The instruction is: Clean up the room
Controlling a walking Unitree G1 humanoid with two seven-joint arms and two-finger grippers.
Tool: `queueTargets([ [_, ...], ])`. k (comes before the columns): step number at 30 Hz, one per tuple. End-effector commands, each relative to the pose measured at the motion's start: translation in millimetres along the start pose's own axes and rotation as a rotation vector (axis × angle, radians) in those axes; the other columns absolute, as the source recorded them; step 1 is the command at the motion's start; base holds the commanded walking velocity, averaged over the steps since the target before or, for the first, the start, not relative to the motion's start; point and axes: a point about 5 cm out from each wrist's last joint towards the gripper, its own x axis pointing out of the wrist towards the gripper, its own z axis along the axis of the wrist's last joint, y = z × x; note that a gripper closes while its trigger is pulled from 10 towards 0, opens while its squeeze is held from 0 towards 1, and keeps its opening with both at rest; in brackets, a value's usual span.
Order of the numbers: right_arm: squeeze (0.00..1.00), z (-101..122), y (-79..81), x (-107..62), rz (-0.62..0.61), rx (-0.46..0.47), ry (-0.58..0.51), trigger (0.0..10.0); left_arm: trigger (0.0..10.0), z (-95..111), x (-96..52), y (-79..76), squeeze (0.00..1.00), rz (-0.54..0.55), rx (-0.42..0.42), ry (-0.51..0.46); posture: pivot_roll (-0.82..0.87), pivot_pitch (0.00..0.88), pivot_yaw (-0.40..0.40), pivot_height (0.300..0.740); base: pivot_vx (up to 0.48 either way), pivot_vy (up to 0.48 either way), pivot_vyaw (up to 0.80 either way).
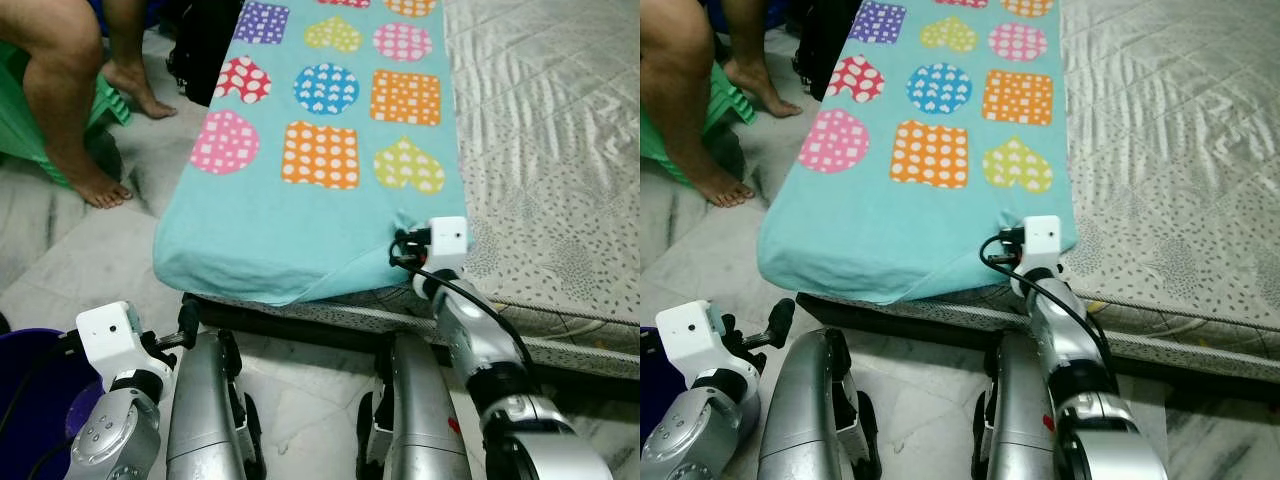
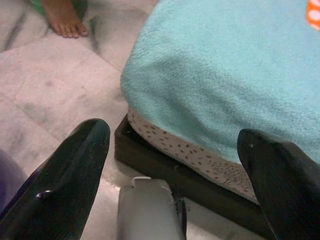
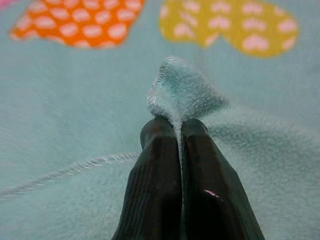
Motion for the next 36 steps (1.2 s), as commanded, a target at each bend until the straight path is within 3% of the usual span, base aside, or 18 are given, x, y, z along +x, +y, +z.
queueTargets([
  [1, 0.0, 0.7, -6.7, -11.8, 0.027, 0.021, -0.03, 0.0, 10.0, -4.5, -1.1, 5.4, 0.0, 0.008, 0.0, 0.022, 0.08, 0.251, -0.03, 0.535, 0.0, 0.0, 0.0],
  [5, 0.0, 0.4, -9.1, -26.1, 0.058, 0.021, -0.045, 0.0, 10.0, -2.1, 0.9, 3.5, 0.0, -0.012, -0.004, 0.013, 0.07, 0.245, -0.029, 0.535, 0.0, 0.0, 0.0],
  [7, 0.0, -2.6, -10.0, -42.3, 0.077, 0.025, -0.048, 0.0, 10.0, -2.4, 3.1, 0.6, 0.0, -0.025, -0.008, 0.015, 0.06, 0.239, -0.026, 0.535, 0.0, 0.0, 0.0],
  [17, 0.0, -10.3, -19.4, -74.7, 0.046, 0.017, -0.01, 0.0, 10.0, -3.8, 9.0, -1.8, 0.0, -0.051, -0.009, 0.026, 0.03, 0.225, -0.014, 0.535, 0.0, 0.0, 0.0],
  [18, 0.0, -13.9, -22.3, -80.9, 0.023, 0.007, 0.015, 8.3, 10.0, -3.9, 10.7, -2.6, 0.0, -0.058, -0.01, 0.029, 0.03, 0.219, -0.009, 0.535, 0.0, 0.0, 0.0],
  [20, 0.0, -15.7, -23.1, -83.4, 0.008, 0.0, 0.035, 8.3, 10.0, -4.1, 12.2, -2.7, 0.0, -0.062, -0.01, 0.031, 0.02, 0.217, -0.007, 0.535, 0.0, 0.0, 0.0],
  [21, 0.0, -18.0, -23.3, -84.5, 0.003, 0.004, 0.052, 10.0, 10.0, -4.4, 12.7, -3.0, 0.0, -0.064, -0.01, 0.033, 0.02, 0.215, -0.006, 0.535, 0.0, 0.0, 0.0],
  [23, 0.0, -22.6, -23.4, -86.6, -0.011, 0.017, 0.075, 10.0, 10.0, -5.3, 13.8, -4.0, 0.0, -0.07, -0.01, 0.037, 0.02, 0.212, -0.003, 0.535, 0.0, 0.0, 0.0],
  [24, 0.73, -24.1, -22.8, -87.8, -0.016, 0.017, 0.082, 10.0, 10.0, -6.0, 14.4, -4.5, 0.0, -0.073, -0.009, 0.04, 0.02, 0.21, -0.001, 0.535, 0.0, 0.0, 0.0],
  [25, 1.0, -25.8, -19.3, -89.5, -0.01, 0.023, 0.082, 10.0, 10.0, -6.5, 15.2, -5.4, 0.0, -0.077, -0.008, 0.043, 0.02, 0.208, 0.0, 0.535, 0.0, 0.0, 0.0],
  [36, 1.0, -30.4, -21.2, -93.5, -0.068, -0.046, 0.126, 10.0, 10.0, -5.6, 19.6, -4.5, 0.0, -0.079, -0.001, 0.044, 0.02, 0.199, 0.001, 0.535, 0.0, 0.0, 0.0],
])
